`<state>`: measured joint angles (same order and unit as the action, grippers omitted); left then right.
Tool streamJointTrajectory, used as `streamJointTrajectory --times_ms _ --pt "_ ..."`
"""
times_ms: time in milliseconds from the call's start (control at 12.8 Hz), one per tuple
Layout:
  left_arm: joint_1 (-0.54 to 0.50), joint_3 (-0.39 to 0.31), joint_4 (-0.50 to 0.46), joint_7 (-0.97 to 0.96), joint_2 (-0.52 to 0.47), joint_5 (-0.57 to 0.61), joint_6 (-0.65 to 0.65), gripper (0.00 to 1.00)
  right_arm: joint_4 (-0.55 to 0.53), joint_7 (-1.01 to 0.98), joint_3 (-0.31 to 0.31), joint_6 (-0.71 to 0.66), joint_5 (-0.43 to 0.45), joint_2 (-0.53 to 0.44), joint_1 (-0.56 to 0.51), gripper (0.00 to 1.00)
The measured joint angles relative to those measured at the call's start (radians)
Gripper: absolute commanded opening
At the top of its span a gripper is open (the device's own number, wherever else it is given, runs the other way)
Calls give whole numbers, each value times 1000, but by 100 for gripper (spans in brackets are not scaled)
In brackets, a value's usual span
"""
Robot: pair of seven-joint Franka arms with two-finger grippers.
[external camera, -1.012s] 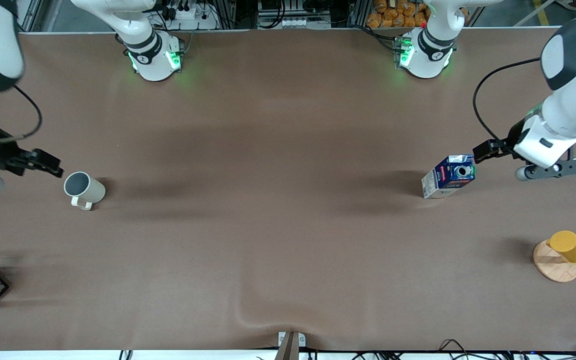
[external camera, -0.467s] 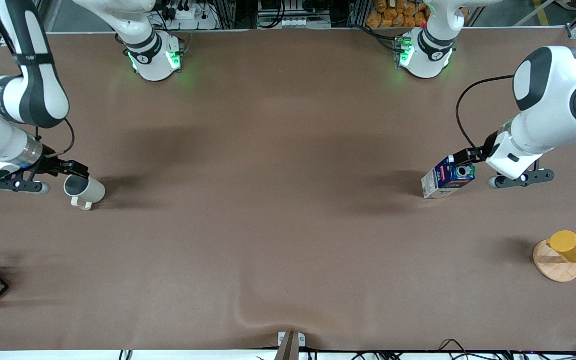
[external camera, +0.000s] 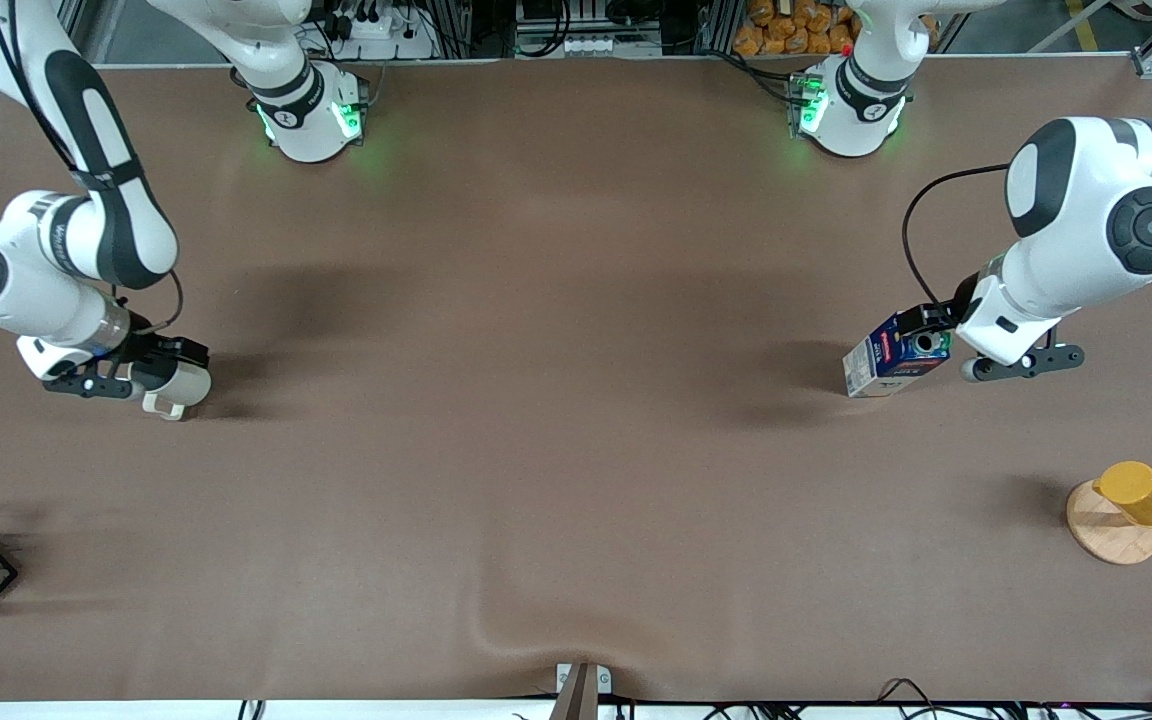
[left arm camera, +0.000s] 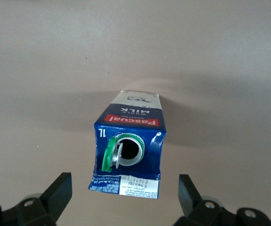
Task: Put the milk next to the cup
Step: 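Reach the left gripper to the milk carton while the right gripper reaches the mug, then grasp the milk carton with the left gripper while the right gripper grasps the mug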
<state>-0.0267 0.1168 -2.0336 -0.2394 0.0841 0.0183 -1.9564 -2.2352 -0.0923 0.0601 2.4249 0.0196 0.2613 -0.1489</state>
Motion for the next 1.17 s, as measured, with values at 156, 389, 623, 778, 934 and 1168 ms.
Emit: streamJointTrajectory --times_ms 156,389,623,778,934,1168 --pt "0 0 -10 0 4 0 -5 100 0 3 -1 25 0 19 3 41" --pt "-3 -1 -12 0 16 0 -6 100 1 4 0 66 0 63 3 0" --pt "-25 -2 -13 1 32 0 -7 100 6 3 -1 71 0 72 8 0" --pt "-28 -2 -13 1 39 0 -9 100 17 2 -2 70 0 69 18 0" --pt "-27 -1 -12 1 39 0 -10 100 27 2 -6 67 0 54 44 0" --pt "-25 3 -12 1 39 0 -12 100 76 17 -15 -51 -2 1 172 0"
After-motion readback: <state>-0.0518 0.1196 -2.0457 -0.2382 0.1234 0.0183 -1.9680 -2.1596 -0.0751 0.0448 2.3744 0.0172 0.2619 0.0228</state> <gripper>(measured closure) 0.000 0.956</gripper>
